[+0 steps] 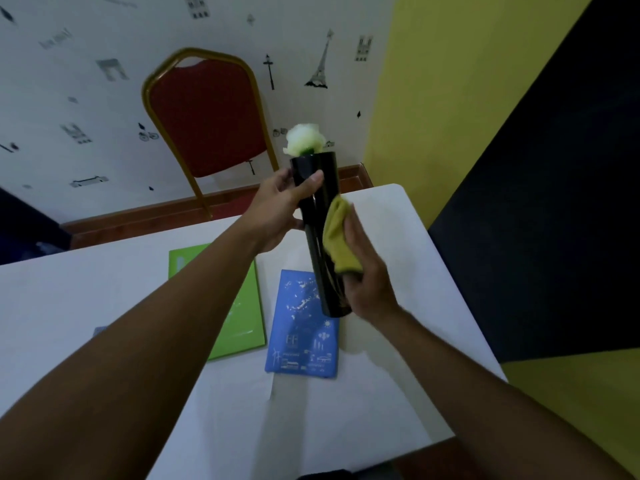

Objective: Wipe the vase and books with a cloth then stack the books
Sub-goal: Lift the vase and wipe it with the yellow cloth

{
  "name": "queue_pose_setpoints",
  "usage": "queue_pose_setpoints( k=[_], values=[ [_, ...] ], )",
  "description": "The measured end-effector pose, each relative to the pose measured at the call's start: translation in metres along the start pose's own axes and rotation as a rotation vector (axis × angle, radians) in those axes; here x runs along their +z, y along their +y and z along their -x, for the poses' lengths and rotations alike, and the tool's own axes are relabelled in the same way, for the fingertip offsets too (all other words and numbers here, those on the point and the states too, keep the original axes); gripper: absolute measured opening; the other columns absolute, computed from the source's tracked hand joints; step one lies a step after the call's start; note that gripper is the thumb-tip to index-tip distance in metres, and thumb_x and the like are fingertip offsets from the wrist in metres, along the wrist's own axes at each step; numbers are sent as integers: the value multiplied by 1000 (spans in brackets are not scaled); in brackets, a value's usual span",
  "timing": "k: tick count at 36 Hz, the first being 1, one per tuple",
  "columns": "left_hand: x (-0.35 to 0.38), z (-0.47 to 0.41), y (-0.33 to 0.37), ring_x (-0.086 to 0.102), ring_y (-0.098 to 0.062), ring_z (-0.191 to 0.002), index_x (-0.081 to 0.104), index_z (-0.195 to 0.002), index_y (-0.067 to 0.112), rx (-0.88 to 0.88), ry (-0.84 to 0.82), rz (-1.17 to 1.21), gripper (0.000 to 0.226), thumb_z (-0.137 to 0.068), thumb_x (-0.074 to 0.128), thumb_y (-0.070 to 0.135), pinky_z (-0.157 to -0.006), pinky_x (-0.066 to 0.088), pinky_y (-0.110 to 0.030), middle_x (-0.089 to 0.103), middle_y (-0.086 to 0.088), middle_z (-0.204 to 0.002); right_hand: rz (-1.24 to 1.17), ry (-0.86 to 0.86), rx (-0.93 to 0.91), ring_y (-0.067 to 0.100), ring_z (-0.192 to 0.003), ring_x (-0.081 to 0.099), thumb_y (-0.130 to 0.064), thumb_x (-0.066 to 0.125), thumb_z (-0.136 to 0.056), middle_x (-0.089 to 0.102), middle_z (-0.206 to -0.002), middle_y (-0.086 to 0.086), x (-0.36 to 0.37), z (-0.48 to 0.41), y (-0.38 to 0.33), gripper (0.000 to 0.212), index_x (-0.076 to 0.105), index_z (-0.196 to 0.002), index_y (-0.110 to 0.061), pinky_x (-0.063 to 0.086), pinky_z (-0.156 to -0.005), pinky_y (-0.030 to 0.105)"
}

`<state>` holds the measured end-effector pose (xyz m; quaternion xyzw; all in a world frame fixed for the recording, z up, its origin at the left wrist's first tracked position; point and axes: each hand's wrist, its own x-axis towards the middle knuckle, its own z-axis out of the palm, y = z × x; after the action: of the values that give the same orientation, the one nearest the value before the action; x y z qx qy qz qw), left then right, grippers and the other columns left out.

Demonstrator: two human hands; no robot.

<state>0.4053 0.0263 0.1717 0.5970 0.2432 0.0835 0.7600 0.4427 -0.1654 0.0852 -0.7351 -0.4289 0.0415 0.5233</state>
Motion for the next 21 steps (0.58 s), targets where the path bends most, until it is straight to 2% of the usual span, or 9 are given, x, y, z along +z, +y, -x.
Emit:
queue_pose_setpoints(
  k=[3,6,8,11,13,15,18,19,21],
  values=[
    [7,2,-5,75,-19,-100,62,-132,15,-1,-56,9,32,-101,65,22,-79,62,-53,76,1,-110,-71,110,83,-18,-143,27,1,50,-96,29,-160,-18,-12,-47,-10,68,29,-160,-9,30,-113,8],
    [8,2,-3,73,-22,-104,60,-135,15,7,-68,67,33,-103,62,22,-77,61,-49,74,-4,-117,-80,113,98,-26,-136,26,8,51,-98,29,-154,-25,-16,-60,-12,67,31,-159,-10,30,-109,5],
    [5,0,0,72,-25,-106,58,-138,15,17,-48,91,35,-104,61,24,-77,61,-47,70,-9,-125,-106,123,122,-18,-140,33,11,49,-97,36,-155,-22,-10,-44,-8,67,33,-158,-10,35,-112,11],
    [-3,-4,5,69,-35,-114,55,-143,13,43,-18,101,41,-104,60,26,-81,61,-48,66,-19,-134,-148,118,150,13,-147,43,11,49,-94,46,-159,5,3,0,7,66,37,-157,-6,43,-117,45],
    [-8,-6,7,68,-36,-119,54,-144,12,53,-6,96,43,-104,60,25,-85,61,-50,64,-19,-136,-157,79,147,23,-148,42,9,50,-93,44,-160,10,11,26,15,67,34,-157,-4,41,-116,55],
    [-9,-7,7,66,-37,-123,54,-144,12,48,-7,88,42,-104,60,24,-89,61,-54,64,-18,-137,-151,74,175,20,-144,47,-3,59,-96,48,-156,8,16,40,15,67,32,-158,-5,45,-115,47],
    [-3,-7,2,63,-41,-127,56,-140,14,34,-9,90,40,-103,62,28,-94,58,-61,63,-21,-140,-98,126,248,4,-123,57,-31,74,-92,55,-137,-5,17,40,5,83,30,-160,-15,49,-99,18],
    [0,-7,2,63,-40,-127,58,-139,15,29,-4,92,39,-103,61,31,-96,58,-61,63,-21,-140,-67,143,241,3,-119,57,-35,76,-90,55,-133,-6,16,38,4,86,29,-160,-16,49,-95,15],
    [9,-7,3,66,-36,-124,59,-135,20,20,-4,55,36,-103,60,38,-97,58,-59,66,-16,-137,17,170,189,9,-121,57,-37,77,-89,53,-137,0,16,36,6,89,29,-160,-13,52,-93,18]
  ],
)
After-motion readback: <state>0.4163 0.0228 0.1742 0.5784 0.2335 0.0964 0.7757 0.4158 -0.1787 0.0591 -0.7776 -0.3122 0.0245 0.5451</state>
